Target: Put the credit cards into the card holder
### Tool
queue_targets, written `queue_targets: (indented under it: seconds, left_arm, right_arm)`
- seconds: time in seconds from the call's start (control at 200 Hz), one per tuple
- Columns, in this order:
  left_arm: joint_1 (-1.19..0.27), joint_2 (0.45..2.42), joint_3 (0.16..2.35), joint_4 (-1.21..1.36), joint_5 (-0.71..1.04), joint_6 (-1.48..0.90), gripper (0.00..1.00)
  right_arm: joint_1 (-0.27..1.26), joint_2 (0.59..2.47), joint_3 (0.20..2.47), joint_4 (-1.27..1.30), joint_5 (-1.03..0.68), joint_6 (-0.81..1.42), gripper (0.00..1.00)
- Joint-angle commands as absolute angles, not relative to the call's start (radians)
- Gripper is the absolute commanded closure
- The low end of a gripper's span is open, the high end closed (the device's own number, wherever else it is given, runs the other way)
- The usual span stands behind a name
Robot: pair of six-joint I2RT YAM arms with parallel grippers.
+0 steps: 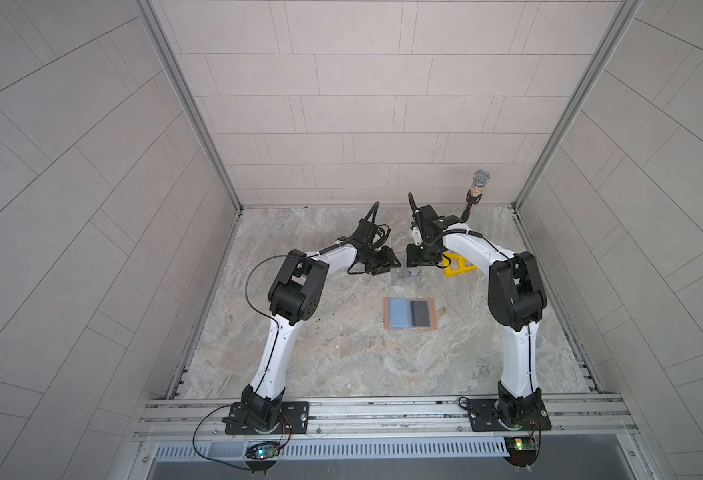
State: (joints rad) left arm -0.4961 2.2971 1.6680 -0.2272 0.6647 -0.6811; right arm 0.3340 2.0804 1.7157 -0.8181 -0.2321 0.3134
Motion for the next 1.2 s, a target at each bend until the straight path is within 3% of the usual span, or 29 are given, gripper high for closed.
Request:
queue_targets:
  seconds: [0.0, 0.701, 1.196]
  left_arm:
    - [-0.499, 2.321, 1.694, -0.248, 0.651, -0.678, 0.48]
    - [-0.499, 2.329, 1.642, -0.336, 0.559, -0.649, 0.64]
    - [-0.499, 2.321, 1.654, -0.373, 0.569, -0.631, 0.58]
  right_arm:
    - [0.344, 2.092, 1.739, -0.845, -0.196, 0.309, 0.51]
    - [0.365, 2.115, 1.773, -0.900, -0.092, 0.298, 0.55]
    - [0.367, 2.109, 1.803, -0.920, -0.104, 0.292, 0.57]
